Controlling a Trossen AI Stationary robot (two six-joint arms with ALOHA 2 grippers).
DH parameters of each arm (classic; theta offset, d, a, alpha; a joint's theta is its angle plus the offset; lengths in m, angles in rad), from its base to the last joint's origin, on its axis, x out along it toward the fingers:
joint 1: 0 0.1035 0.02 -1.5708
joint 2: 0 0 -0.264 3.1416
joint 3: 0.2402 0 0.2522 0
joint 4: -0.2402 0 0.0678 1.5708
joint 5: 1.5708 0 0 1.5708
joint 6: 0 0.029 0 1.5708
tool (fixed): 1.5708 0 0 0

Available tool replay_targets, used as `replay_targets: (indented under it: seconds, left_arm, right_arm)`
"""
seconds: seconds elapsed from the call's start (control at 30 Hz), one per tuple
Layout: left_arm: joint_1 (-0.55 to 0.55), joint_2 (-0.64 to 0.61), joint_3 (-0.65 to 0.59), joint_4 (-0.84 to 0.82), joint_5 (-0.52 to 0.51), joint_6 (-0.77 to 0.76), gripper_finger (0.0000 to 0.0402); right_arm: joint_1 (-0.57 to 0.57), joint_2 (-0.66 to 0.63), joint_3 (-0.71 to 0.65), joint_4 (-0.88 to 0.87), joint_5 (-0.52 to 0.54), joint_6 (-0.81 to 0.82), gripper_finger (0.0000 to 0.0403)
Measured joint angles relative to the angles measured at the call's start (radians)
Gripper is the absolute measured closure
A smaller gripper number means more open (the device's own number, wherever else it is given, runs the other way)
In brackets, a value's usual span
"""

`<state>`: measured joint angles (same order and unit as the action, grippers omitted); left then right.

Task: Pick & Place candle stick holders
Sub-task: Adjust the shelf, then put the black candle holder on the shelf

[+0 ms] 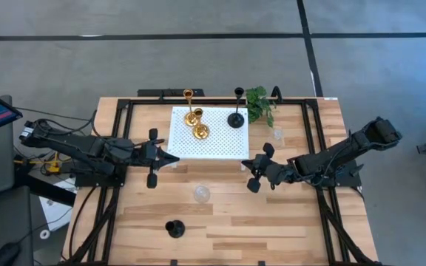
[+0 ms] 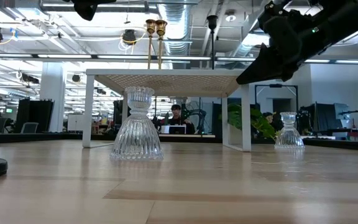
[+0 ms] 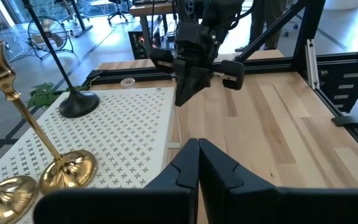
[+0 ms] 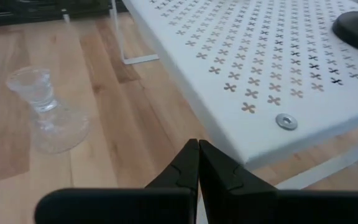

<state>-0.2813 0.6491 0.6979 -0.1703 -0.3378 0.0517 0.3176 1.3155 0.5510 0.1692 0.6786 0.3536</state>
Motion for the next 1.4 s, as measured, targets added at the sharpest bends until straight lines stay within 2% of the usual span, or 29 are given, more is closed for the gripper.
replay_targets:
  seconds: [0.57,0.8,0.87,1.1,1.4]
  left_arm:
    - [0.0,0.0,0.0,0.006,0.0,-0.003,0.0397]
    - [-0.001,-0.015,0.0,0.007,0.0,-0.001,0.0398]
    - [-0.01,-0.028,0.0,-0.001,0.0,0.001,0.0397]
    - [-0.101,-0.08,-0.002,-0.037,0.001,-0.003,0.0398]
    - [-0.252,-0.136,-0.079,-0.033,-0.019,-0.004,0.0397]
  right_arm:
    - [-0.017,0.0,0.0,-0.004,-0.003,-0.012,0.0403]
    - [0.047,-0.056,0.0,-0.015,-0.171,-0.027,0.0403]
    - [0.068,-0.086,0.0,-0.029,-0.181,-0.038,0.0403]
    - [0.115,-0.159,0.0,-0.091,-0.18,-0.042,0.0403]
    - [0.117,-0.156,0.001,-0.085,-0.177,-0.068,0.0403]
